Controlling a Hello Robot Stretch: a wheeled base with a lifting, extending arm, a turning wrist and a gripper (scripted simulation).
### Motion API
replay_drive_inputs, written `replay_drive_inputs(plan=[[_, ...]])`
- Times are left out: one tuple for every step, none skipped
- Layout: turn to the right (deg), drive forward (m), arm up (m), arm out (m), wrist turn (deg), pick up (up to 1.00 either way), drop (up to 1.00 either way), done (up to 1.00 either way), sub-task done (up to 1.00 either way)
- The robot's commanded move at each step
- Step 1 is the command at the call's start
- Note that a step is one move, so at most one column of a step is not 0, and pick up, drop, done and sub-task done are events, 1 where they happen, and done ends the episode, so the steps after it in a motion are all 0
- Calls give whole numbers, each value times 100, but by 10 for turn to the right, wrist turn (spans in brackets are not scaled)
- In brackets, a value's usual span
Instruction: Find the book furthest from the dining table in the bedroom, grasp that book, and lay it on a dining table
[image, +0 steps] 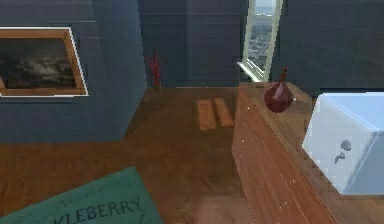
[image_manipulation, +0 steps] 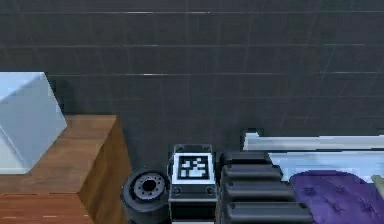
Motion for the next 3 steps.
replay_drive_inputs(plan=[[-450, 0, 0, 0, 0, 0, 0, 0, 0], [-360, 0, 0, 0, 0, 0, 0, 0, 0], [0, 100, 0, 0, 0, 0, 0, 0, 0]])
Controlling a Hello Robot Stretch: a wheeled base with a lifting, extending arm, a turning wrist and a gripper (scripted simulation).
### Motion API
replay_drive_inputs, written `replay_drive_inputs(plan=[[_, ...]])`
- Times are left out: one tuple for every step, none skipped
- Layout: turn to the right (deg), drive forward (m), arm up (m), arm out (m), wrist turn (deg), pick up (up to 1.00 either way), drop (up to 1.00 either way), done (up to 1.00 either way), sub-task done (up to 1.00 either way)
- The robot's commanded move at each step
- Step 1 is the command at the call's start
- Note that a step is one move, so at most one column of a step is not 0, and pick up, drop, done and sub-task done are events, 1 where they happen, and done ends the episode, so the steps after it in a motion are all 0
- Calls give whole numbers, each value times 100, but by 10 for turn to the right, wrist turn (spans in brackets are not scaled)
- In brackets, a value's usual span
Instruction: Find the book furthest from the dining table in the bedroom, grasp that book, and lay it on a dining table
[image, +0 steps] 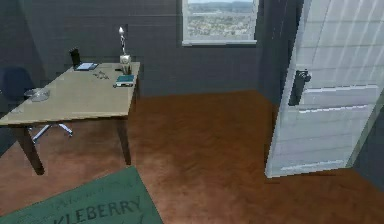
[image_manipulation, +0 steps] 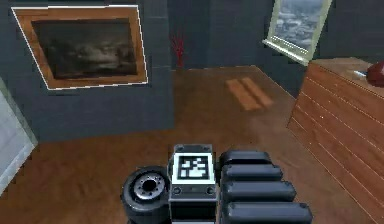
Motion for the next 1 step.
replay_drive_inputs(plan=[[-30, 0, 0, 0, 0, 0, 0, 0, 0]])
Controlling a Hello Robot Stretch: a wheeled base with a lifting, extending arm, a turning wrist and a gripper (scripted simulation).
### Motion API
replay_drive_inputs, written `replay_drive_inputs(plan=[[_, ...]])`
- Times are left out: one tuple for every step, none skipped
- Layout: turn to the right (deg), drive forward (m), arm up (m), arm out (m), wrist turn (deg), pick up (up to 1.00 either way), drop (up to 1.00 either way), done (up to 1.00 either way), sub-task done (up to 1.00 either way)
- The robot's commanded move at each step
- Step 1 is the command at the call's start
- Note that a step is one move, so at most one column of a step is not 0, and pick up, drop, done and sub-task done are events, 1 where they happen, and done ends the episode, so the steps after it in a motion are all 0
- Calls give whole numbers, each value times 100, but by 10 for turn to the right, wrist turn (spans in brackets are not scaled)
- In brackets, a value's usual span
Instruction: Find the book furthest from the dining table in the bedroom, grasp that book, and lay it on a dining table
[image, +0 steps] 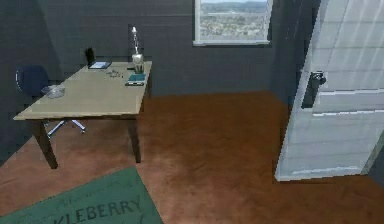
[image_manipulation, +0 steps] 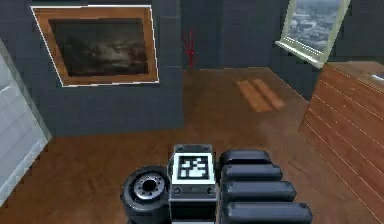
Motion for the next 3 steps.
replay_drive_inputs(plan=[[0, 100, 0, 0, 0, 0, 0, 0, 0], [-30, 0, 0, 0, 0, 0, 0, 0, 0], [0, 45, 0, 0, 0, 0, 0, 0, 0]])
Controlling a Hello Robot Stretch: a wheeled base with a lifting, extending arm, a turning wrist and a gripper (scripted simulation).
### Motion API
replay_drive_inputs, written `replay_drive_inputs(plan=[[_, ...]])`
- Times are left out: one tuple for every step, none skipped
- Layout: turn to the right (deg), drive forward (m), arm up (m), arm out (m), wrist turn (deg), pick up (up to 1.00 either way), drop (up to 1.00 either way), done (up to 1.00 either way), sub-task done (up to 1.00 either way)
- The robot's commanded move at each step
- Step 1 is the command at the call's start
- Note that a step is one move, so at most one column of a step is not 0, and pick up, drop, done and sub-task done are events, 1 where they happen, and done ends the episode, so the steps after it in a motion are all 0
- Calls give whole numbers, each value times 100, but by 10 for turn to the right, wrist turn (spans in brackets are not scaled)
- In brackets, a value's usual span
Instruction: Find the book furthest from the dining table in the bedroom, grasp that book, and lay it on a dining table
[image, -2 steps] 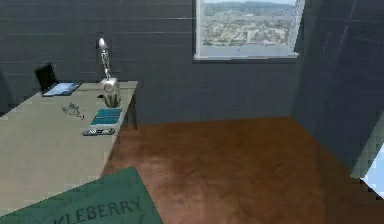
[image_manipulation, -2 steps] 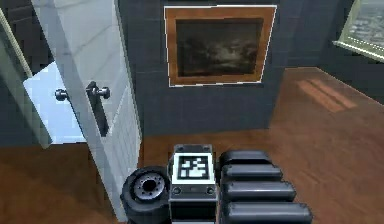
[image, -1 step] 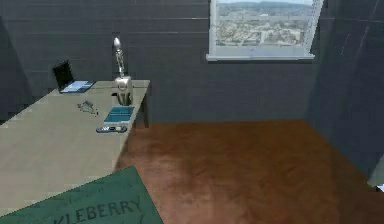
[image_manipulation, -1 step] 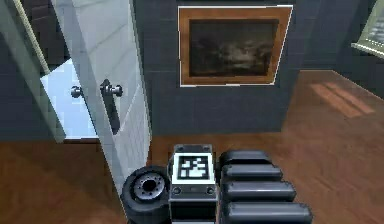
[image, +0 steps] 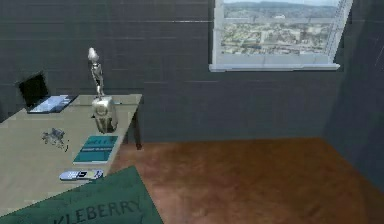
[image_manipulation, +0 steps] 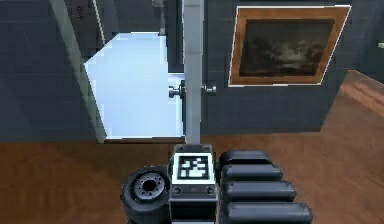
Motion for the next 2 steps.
replay_drive_inputs(plan=[[0, 100, 0, 0, 0, 0, 0, 0, 0], [450, 0, 0, 0, 0, 0, 0, 0, 0]])
